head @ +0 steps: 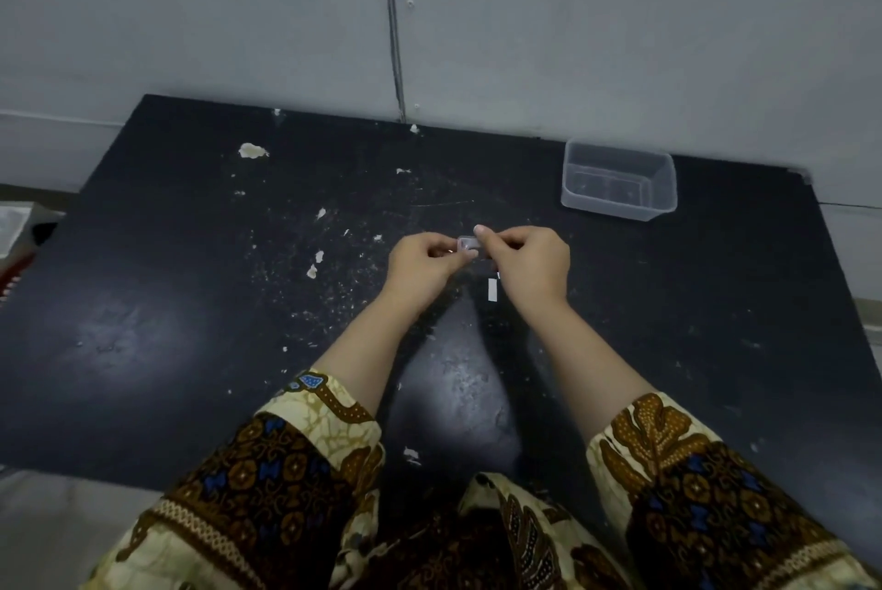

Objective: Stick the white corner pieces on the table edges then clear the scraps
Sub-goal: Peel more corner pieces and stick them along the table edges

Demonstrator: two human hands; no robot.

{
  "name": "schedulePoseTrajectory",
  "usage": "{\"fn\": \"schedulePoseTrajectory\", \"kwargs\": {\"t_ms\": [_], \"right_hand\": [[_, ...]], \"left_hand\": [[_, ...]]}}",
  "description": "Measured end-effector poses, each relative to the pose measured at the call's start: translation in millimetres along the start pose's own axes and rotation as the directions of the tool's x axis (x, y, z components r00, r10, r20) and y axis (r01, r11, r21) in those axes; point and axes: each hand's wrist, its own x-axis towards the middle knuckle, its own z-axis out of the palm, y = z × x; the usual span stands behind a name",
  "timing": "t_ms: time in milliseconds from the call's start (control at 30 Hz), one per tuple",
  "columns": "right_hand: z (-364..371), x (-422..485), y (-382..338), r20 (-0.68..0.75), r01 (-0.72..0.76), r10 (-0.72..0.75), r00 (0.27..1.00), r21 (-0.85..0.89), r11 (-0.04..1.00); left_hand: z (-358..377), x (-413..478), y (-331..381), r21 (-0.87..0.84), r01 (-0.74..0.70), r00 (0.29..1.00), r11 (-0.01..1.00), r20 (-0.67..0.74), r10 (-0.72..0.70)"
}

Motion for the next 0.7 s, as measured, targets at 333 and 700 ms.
{"fn": "schedulePoseTrajectory", "kwargs": {"t_ms": [333, 700], "right_hand": [[48.1, 0.5, -30.2, 0.150, 0.031, -0.019, 0.988, -0.082, 0.996], [163.4, -12.1, -94.7, 0.333, -0.009, 0.058, 0.941, -0.147, 0.989]], "left_hand": [[-50.9, 3.2, -19.2, 0.025, -0.019, 0.999, 1.000, -0.027, 0.019], [-178.1, 42.2, -61.6, 0.071, 0.063, 0.997, 0.995, -0.047, -0.059]]}}
